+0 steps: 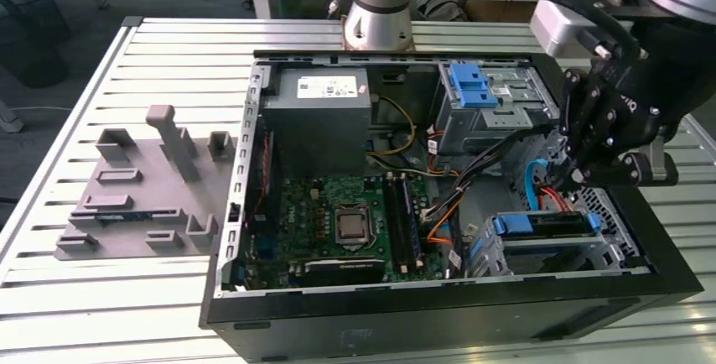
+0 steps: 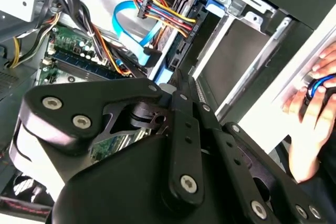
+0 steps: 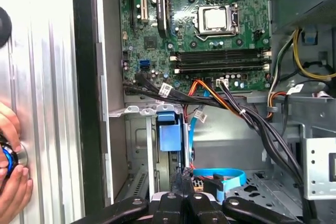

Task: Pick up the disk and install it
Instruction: 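Insert the second disk wire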

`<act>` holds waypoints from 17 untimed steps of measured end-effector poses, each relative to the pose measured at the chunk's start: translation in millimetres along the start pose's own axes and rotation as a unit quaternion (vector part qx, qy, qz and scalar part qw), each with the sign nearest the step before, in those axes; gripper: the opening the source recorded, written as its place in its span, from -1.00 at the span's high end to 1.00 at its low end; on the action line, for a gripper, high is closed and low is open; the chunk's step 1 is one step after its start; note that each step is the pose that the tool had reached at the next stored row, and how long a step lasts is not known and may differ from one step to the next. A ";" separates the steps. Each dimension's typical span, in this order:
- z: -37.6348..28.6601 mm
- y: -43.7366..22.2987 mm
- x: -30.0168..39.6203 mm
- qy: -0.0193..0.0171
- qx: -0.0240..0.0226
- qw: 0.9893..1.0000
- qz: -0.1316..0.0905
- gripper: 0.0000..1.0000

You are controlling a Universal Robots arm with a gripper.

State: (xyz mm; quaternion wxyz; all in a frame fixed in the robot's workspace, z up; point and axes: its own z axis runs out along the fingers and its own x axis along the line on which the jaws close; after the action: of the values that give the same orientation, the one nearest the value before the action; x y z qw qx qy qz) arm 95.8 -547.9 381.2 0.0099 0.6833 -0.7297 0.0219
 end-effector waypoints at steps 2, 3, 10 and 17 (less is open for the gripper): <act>-3.5 0.1 -1.5 0.000 0.000 1.000 0.000 0.79; -4.5 0.2 -3.2 0.000 0.000 1.000 0.000 0.79; -9.4 0.8 -14.7 0.000 0.000 1.000 0.000 0.79; -8.8 1.2 -22.0 0.002 0.000 1.000 0.000 0.79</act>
State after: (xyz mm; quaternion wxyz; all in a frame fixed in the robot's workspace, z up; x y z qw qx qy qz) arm 95.9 -525.6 389.0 0.0118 0.6833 -0.7297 0.0230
